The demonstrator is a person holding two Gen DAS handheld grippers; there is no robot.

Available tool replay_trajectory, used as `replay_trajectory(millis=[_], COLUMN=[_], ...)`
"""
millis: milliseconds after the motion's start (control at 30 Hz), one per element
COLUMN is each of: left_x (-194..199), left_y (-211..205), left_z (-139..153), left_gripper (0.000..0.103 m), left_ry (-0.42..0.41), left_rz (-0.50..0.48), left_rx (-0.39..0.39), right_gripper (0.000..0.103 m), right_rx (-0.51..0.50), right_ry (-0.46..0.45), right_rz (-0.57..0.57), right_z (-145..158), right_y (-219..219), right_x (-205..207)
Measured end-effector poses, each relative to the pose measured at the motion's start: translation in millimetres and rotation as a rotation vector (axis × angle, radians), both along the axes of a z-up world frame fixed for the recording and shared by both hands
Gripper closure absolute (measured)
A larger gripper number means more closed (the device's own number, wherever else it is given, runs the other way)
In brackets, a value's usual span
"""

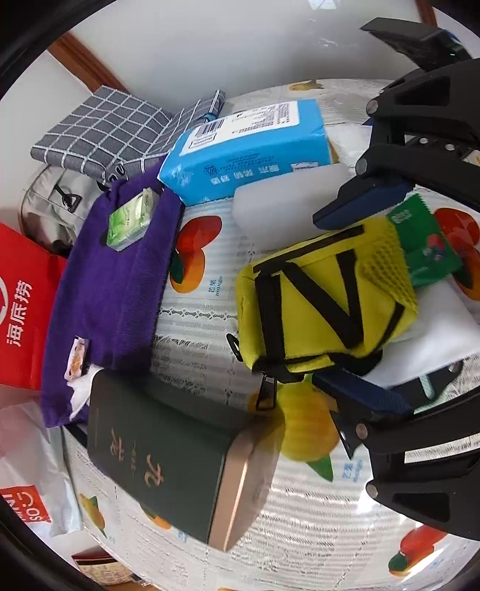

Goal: Organize soft objects
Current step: 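Grasp the white mesh bag with the right gripper while the left gripper grasps the yellow-black pouch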

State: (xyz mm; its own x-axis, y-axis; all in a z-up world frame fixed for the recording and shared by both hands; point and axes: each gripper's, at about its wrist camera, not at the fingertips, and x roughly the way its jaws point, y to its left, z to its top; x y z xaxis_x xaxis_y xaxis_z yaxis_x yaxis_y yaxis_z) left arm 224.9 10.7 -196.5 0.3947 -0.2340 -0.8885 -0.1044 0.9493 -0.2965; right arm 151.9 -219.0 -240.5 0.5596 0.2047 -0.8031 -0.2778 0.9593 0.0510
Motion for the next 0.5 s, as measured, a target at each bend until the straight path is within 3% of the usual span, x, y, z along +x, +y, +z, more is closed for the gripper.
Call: replay_trajectory(millis=[333, 500], left_x=[15, 6], left_y=[-26, -20], left_z=[-16, -7], left_gripper=[0.023, 0.030], left_ry=[0.043, -0.006], left_rz=[-0.068, -0.071], left_rx=[0.149, 0.114], right_gripper=[0.042, 0.043], right_rx=[0.002, 0.000], right_ry=[-0.011, -0.008], right_rz=[0.018, 0.014], right_z=[0, 0], right_y=[0, 0], right_x=[0, 0])
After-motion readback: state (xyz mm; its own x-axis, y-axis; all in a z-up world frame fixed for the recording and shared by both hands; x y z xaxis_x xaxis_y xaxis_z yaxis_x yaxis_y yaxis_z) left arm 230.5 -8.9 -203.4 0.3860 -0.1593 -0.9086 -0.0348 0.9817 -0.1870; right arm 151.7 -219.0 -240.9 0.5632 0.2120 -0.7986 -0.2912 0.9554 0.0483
